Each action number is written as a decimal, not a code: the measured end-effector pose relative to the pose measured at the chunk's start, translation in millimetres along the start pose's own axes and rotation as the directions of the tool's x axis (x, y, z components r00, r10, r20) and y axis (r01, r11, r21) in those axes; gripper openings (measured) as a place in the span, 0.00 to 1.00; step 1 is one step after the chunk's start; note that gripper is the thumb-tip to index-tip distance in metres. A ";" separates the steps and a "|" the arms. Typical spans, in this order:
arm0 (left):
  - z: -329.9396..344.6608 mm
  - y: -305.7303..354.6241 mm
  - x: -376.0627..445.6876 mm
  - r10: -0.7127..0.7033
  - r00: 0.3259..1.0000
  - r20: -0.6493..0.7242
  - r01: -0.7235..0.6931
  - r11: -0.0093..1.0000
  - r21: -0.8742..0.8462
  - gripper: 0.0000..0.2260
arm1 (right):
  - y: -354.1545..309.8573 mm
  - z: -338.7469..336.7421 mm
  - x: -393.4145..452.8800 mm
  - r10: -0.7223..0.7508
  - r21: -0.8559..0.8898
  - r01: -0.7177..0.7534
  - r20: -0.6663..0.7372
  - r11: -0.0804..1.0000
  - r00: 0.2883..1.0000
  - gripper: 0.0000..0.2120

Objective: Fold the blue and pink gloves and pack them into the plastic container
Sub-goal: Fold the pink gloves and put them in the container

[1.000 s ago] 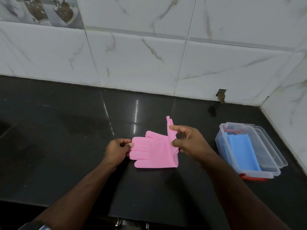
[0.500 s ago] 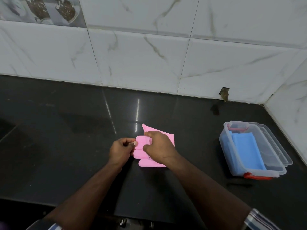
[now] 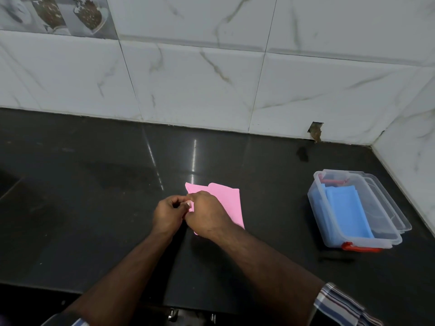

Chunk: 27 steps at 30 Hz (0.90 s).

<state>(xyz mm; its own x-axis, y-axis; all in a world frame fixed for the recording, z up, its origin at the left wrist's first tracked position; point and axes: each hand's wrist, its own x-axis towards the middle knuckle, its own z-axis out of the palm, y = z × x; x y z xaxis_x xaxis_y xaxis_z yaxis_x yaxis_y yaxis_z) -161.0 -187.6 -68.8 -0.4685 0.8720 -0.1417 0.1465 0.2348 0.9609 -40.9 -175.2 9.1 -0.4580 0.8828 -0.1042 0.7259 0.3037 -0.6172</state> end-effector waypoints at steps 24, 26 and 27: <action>-2.6 17.6 -4.1 -0.028 1.000 -0.007 0.029 0.954 0.298 0.03 | 127.2 -58.7 -48.2 0.359 0.528 -0.205 -0.208 0.824 0.910 0.14; -1.4 19.7 -4.3 -0.026 1.000 -0.009 0.027 0.950 0.310 0.04 | 146.1 -61.9 -66.9 0.427 0.406 -0.336 -0.157 0.850 0.890 0.14; -1.2 20.6 -4.8 -0.026 1.000 -0.010 0.028 0.946 0.323 0.05 | 148.6 -57.9 -72.7 0.425 0.374 -0.360 -0.108 0.855 0.899 0.15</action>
<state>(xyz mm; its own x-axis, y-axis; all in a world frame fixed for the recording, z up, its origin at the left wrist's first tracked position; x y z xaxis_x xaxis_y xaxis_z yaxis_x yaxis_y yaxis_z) -156.8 -187.5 -48.1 -0.4806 0.8614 -0.1646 0.4072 0.3854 0.8280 130.0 -173.5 -29.8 -0.0474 0.9611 -0.2721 0.5931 -0.1921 -0.7819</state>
